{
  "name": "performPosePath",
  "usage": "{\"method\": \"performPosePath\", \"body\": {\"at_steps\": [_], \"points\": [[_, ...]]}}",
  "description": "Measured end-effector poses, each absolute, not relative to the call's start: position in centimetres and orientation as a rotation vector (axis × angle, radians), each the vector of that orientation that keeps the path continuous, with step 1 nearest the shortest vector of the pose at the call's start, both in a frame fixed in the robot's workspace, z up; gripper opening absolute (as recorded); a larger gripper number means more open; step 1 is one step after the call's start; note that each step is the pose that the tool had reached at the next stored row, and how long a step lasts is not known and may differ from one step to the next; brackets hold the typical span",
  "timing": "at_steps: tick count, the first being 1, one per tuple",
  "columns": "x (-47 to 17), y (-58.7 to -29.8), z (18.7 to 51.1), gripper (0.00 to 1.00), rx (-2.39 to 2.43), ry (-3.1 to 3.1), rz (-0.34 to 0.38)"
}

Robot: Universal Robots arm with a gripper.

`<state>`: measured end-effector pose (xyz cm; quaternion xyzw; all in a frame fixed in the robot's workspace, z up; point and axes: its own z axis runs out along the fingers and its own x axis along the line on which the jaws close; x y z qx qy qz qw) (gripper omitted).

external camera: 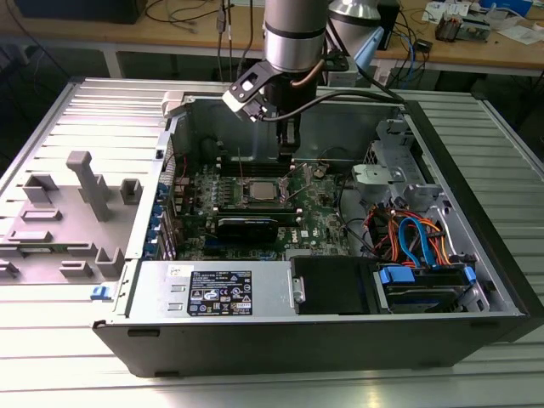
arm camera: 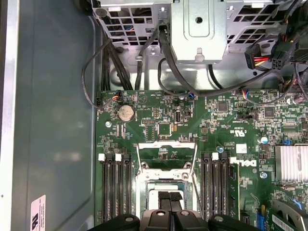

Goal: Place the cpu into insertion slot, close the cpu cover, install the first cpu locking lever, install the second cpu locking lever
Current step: 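Close the cpu cover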

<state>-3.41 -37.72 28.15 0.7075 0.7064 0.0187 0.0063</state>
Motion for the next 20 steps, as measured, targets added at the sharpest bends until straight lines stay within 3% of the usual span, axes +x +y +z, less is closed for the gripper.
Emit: {"method": "performPosePath", "body": {"at_steps": [20], "points": [[-2.2, -37.7, 28.2, 0.11, 2.214, 2.210, 0.059]]}}
